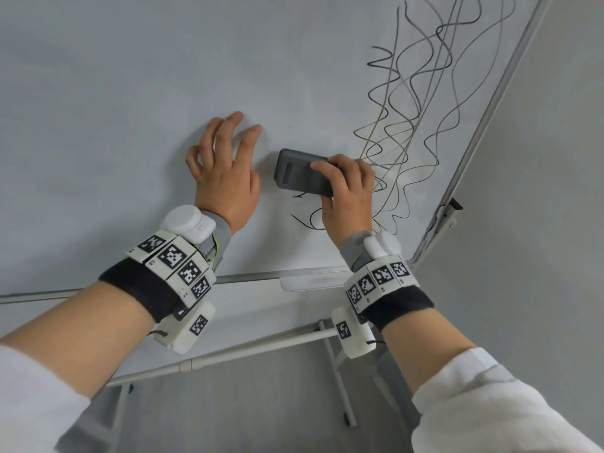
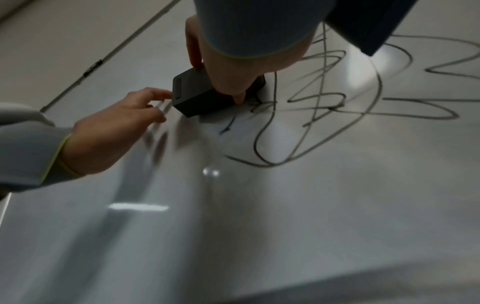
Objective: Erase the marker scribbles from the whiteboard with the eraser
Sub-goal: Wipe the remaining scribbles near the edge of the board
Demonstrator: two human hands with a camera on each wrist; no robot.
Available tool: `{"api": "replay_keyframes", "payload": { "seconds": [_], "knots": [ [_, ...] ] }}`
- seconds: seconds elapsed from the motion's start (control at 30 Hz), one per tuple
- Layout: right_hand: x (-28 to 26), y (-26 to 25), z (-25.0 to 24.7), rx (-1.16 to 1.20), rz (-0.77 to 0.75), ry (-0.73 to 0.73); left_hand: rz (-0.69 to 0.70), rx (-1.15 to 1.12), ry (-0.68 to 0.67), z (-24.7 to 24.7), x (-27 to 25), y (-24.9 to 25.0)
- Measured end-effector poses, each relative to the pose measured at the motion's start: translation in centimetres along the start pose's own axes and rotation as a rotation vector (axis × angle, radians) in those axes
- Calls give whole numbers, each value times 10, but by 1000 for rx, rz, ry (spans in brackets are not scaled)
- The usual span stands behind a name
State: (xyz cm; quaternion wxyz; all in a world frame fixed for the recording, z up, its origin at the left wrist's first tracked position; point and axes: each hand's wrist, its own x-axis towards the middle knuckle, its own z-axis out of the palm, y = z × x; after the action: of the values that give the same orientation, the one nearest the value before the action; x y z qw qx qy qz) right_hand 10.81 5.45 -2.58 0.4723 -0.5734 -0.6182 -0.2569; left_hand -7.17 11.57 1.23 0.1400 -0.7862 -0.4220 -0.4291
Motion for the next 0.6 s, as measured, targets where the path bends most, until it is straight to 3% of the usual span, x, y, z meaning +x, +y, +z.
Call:
{"api": "replay_keyframes", "payload": {
  "seconds": [0.13, 0.4, 0.6],
  "knots": [
    [-35, 5, 9, -13, -24, -46, 0, 2, -19, 3, -10, 0],
    [-10, 3, 0, 15, -1, -39, -16, -6, -15, 9, -17, 3],
    [-46, 8, 9, -6, 36, -106, -19, -9, -22, 11, -19, 3]
  ]
}}
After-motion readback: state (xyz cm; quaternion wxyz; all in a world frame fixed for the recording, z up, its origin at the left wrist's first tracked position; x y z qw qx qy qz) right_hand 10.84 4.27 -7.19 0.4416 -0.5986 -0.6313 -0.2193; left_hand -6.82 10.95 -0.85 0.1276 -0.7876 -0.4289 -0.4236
